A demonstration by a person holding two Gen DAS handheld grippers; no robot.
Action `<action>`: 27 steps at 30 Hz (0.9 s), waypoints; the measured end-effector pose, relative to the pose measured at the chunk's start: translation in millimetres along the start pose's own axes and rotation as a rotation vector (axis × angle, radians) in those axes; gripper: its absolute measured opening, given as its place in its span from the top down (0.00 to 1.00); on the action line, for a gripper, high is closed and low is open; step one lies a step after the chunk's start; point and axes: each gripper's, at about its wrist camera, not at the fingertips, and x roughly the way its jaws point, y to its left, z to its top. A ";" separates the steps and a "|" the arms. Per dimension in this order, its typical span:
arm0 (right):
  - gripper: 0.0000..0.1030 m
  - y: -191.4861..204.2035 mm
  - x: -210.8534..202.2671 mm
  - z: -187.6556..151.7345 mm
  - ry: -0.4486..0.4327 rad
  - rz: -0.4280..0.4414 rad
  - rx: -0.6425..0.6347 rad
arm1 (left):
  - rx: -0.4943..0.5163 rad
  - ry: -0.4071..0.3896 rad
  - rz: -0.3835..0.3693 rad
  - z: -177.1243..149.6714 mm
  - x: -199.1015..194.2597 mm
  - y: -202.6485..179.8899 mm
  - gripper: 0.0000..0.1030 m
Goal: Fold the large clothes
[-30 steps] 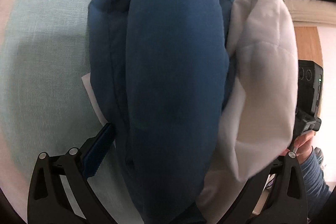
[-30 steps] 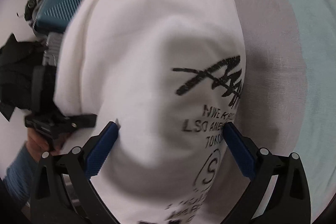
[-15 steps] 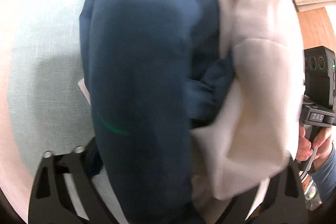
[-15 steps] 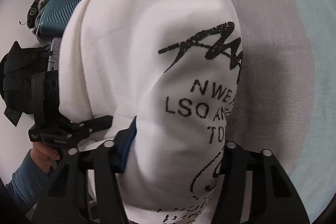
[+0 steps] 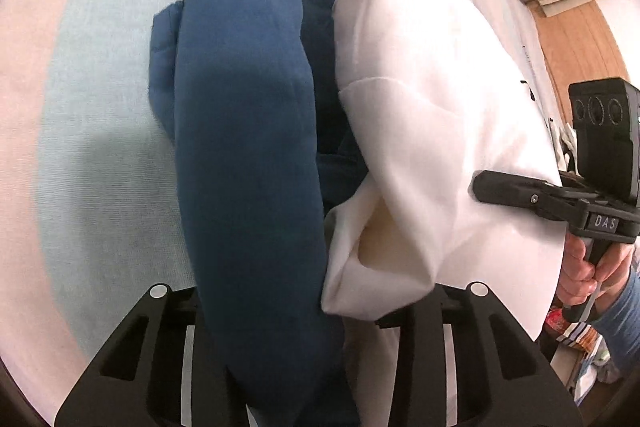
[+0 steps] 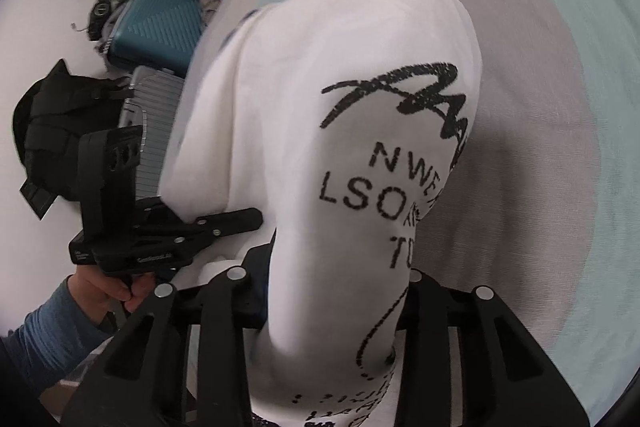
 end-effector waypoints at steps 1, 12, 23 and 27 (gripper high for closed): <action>0.68 3.7 -0.9 0.0 -0.005 0.009 -0.005 | 0.007 -0.003 0.004 0.9 -2.7 -3.7 0.68; 0.69 23.3 -60.8 -7.0 -0.109 0.026 -0.052 | 0.110 -0.064 0.061 3.4 -44.1 -54.8 0.71; 0.69 -7.8 -190.9 -57.1 -0.280 -0.025 -0.032 | 0.275 -0.135 0.075 -1.9 -72.8 -175.6 0.71; 0.69 -38.6 -254.3 -82.0 -0.335 -0.030 -0.022 | 0.329 -0.153 0.084 -7.1 -77.2 -243.0 0.71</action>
